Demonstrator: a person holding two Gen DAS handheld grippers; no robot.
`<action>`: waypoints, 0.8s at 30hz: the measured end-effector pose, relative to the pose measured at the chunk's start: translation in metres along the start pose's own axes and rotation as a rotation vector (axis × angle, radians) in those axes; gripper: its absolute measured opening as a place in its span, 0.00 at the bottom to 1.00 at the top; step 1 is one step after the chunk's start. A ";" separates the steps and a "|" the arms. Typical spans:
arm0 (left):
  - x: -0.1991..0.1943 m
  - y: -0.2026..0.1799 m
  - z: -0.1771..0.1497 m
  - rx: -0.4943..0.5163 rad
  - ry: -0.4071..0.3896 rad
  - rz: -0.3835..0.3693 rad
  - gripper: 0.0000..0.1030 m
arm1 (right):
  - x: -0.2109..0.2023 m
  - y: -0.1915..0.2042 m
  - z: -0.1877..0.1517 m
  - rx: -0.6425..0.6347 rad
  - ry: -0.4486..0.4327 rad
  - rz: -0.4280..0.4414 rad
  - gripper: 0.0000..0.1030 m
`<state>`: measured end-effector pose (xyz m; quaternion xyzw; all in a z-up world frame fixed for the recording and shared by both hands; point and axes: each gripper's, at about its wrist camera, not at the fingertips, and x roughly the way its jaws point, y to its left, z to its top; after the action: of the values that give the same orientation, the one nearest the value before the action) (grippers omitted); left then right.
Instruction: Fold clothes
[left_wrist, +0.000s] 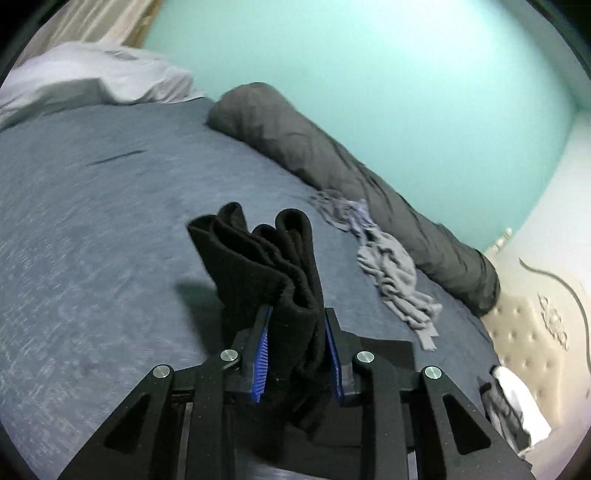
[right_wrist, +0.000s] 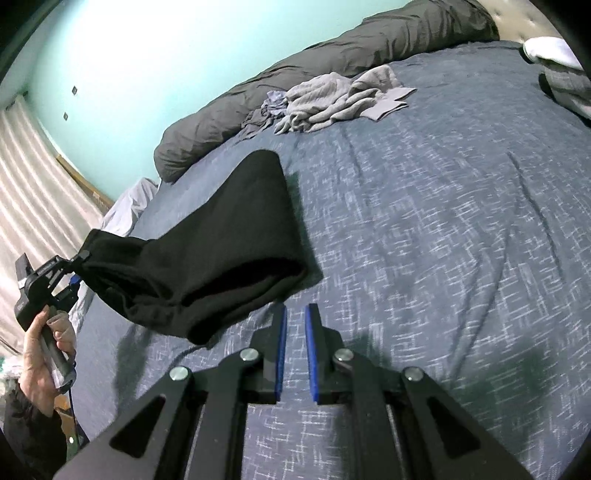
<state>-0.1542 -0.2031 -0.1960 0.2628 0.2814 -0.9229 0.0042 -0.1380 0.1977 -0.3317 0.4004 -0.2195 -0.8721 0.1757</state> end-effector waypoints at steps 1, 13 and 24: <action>0.002 -0.013 0.001 0.021 0.003 -0.007 0.27 | -0.001 -0.002 0.001 0.008 -0.002 0.004 0.09; 0.079 -0.182 -0.059 0.347 0.176 -0.097 0.26 | -0.021 -0.025 0.018 0.087 -0.039 0.047 0.09; 0.138 -0.220 -0.153 0.513 0.389 -0.089 0.35 | -0.016 -0.036 0.022 0.111 -0.024 0.043 0.09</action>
<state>-0.2334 0.0808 -0.2568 0.4142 0.0463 -0.8954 -0.1564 -0.1500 0.2412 -0.3277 0.3942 -0.2780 -0.8595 0.1691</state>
